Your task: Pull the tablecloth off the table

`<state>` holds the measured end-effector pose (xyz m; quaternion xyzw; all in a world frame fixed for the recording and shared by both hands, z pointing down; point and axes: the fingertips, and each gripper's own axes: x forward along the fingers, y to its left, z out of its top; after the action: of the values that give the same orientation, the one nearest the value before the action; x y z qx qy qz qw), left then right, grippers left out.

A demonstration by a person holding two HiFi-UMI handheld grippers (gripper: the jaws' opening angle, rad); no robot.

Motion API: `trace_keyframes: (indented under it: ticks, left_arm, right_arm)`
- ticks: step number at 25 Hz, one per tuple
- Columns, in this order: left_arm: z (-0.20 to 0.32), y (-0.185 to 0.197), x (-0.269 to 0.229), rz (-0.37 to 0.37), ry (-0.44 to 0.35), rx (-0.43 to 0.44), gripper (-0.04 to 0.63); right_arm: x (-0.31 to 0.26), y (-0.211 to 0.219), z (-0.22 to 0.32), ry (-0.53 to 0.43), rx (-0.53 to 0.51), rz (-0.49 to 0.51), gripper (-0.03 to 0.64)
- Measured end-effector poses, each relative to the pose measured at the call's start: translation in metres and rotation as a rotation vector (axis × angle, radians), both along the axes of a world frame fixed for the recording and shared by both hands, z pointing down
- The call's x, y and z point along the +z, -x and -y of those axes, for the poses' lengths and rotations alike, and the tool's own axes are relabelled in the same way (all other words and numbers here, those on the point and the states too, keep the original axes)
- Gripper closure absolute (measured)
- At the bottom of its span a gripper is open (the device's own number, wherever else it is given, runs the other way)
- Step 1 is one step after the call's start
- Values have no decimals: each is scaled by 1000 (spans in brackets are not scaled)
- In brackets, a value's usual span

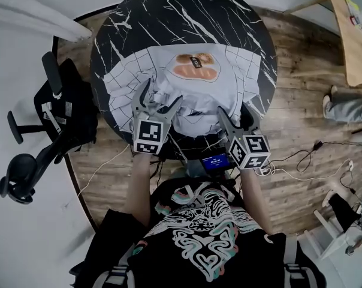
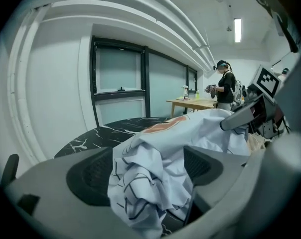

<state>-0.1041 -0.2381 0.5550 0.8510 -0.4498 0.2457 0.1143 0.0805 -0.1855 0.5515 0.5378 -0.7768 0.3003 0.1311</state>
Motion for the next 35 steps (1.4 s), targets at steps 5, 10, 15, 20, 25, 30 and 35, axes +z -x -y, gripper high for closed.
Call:
trace_keyframes:
  ticks: [5,10,15,20,25,30,35]
  left_arm:
    - [6,-5,12,28,26,28,150]
    - [12,-12,20,30,46,39,144]
    - [16,-19,27,29,51,58,143]
    - [13,-29,35,26,73,81,143]
    - [13,-31,34,5,67,89,144]
    - [15,-37,40,-10,75,94,144]
    - [12,-43,50,-3,114,124,140]
  right_arm:
    - [6,0,2,18,-5,-3,321]
    - [11,1,5,29,-20,-8,321]
    - [14,1,7,36,-26,-15,321]
    - [19,1,7,46,-24,-11,321]
    - [21,2,7,48,-27,-9,321]
    - [27,4,10,57,-43,-8,321]
    - [34,9,11,78,-50,-4,321]
